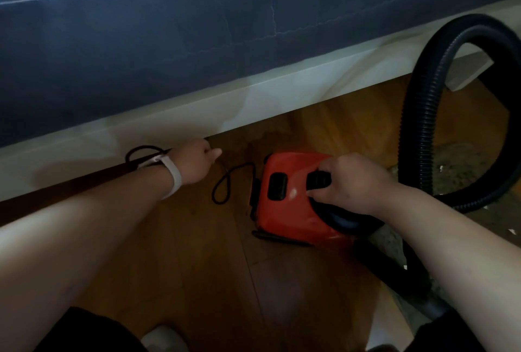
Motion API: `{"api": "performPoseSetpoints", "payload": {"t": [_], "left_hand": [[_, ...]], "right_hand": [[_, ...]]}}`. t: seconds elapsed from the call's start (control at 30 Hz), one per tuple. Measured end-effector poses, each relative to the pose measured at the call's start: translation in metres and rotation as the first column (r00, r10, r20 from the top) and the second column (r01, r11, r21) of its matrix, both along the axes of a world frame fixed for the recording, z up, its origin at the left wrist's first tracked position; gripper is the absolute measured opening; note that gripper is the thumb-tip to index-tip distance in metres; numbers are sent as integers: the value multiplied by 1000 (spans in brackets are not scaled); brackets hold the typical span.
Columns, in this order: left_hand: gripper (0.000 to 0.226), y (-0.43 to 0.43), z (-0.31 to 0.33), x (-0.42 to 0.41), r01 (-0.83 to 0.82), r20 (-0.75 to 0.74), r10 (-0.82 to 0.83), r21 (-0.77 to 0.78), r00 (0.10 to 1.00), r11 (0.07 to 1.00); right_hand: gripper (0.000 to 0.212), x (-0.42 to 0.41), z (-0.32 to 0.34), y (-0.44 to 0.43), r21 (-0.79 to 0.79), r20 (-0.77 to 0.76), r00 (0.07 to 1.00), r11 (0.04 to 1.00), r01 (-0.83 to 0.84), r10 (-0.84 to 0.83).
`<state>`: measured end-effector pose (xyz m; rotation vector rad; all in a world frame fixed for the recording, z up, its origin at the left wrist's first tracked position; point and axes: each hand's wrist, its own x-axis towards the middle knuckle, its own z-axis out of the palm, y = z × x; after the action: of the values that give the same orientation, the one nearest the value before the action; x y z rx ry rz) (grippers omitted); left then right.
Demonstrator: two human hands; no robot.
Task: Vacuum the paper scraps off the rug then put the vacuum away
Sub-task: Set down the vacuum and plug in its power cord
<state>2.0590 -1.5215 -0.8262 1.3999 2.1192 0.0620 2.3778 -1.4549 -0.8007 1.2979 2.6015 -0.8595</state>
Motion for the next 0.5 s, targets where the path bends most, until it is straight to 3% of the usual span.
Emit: {"api": "performPoseSetpoints", "payload": {"t": [0.13,0.33,0.5], "left_hand": [[41,0,29,12,-18,165,0,113,986,993],[27,-12,60,20,57,256,-93,143,962,988],[18,-22,64,5,17,322,-55,120,945,993]], "right_hand": [[37,-2,-12,-3,35,22,999,998,-42,42],[33,-13,-16,-11,154,90,990,981,-119,106],[33,-23,-16,-13,118,117,982,980,-163,149]]}}
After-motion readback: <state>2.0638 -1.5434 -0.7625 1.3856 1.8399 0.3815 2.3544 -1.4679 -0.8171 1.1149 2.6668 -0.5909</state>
